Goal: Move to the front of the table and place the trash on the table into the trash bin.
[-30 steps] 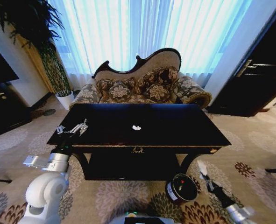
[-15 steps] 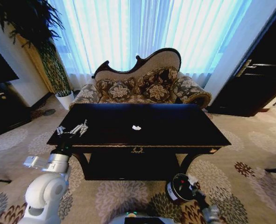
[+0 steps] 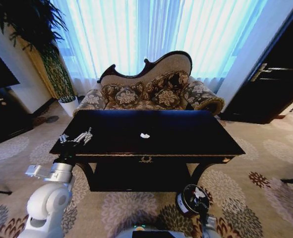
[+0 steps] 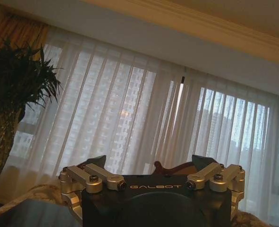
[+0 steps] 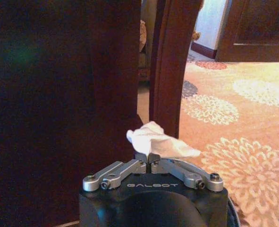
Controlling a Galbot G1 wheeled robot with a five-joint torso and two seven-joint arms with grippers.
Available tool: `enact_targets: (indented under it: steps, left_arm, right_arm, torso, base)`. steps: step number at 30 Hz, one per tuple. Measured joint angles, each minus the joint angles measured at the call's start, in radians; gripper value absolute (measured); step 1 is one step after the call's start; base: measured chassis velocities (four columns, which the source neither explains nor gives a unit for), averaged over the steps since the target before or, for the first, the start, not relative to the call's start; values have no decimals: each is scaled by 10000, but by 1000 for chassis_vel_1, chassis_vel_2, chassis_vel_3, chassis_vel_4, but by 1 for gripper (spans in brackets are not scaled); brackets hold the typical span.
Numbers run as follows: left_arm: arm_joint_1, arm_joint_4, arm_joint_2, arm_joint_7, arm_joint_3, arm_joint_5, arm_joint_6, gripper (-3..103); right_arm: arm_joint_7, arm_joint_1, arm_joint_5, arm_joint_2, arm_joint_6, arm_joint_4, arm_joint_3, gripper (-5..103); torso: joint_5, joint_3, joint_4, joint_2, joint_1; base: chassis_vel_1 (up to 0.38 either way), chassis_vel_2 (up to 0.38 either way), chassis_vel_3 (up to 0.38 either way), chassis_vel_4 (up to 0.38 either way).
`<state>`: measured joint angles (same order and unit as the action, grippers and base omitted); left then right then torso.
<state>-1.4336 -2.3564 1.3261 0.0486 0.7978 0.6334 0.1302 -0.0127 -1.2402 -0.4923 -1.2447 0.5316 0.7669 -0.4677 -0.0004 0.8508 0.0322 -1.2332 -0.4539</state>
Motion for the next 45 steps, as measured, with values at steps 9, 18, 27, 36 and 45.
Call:
enact_targets:
  steps: [9,18,27,36,45]
  left_arm:
    - [129,-6,6,-4,-17,70,8,100]
    - [173,9,-60,-12,9,91,32,100]
    - [208,138,-57,-23,20,103,36,100]
    - [234,168,-36,-25,5,77,42,100]
    - [193,143,-45,-25,29,79,42,100]
  right_arm:
    - [237,554,87,175,-24,-699,169,0]
    - [392,959,180,247,-322,-1110,427,0]
    - [432,1065,302,314,-688,-1426,371,16]
    - [395,983,452,261,-683,-1377,370,50]
    - [272,743,477,90,-627,-893,366,83]
  torso:
    - [2,0,2,0,-1]
    - [3,1,2,1,-1]
    - [2,1,3,1,0]
    - [2,0,3,0,1]
    - [1,0,1,0,1]
  base:
    - [0,0,0,0]
    - [0,0,0,0]
    - [0,0,0,0]
    - [0,0,0,0]
    - [0,0,0,0]
